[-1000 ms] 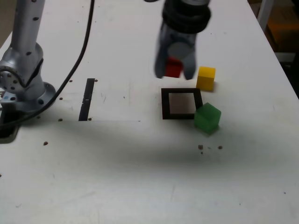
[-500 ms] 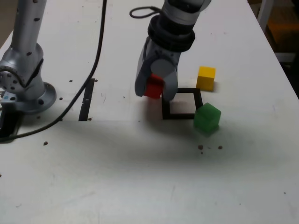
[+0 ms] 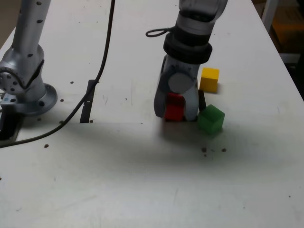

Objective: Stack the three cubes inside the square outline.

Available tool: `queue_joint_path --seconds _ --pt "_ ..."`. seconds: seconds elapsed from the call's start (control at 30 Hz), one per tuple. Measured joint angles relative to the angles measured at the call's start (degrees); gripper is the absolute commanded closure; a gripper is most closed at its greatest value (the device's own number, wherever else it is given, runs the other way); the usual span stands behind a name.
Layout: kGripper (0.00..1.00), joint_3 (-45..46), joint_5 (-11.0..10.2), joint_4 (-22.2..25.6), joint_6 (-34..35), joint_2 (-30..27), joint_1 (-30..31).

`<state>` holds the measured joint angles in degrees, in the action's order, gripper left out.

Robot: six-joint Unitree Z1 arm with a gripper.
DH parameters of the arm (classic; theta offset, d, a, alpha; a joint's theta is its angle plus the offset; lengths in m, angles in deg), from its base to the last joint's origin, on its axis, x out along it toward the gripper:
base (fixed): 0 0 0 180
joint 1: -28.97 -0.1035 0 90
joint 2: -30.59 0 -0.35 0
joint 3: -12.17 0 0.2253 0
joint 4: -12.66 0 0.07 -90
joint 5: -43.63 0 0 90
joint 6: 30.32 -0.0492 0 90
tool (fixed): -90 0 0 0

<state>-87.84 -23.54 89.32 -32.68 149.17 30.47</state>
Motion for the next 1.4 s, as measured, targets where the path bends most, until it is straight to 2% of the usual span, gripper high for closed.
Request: queue_joint_path --seconds 0.13,0.43,1.03,1.4 --pt "0.75 -0.2 1.4 -1.5 -0.6 0.2 0.4" --pt "0.75 -0.4 1.6 -4.9 -1.3 0.4 0.5" --pt "0.75 2.5 -2.1 -5.3 -1.5 -0.3 -3.5" --pt "0.75 2.8 -3.1 -5.0 -1.5 -0.4 -4.4"
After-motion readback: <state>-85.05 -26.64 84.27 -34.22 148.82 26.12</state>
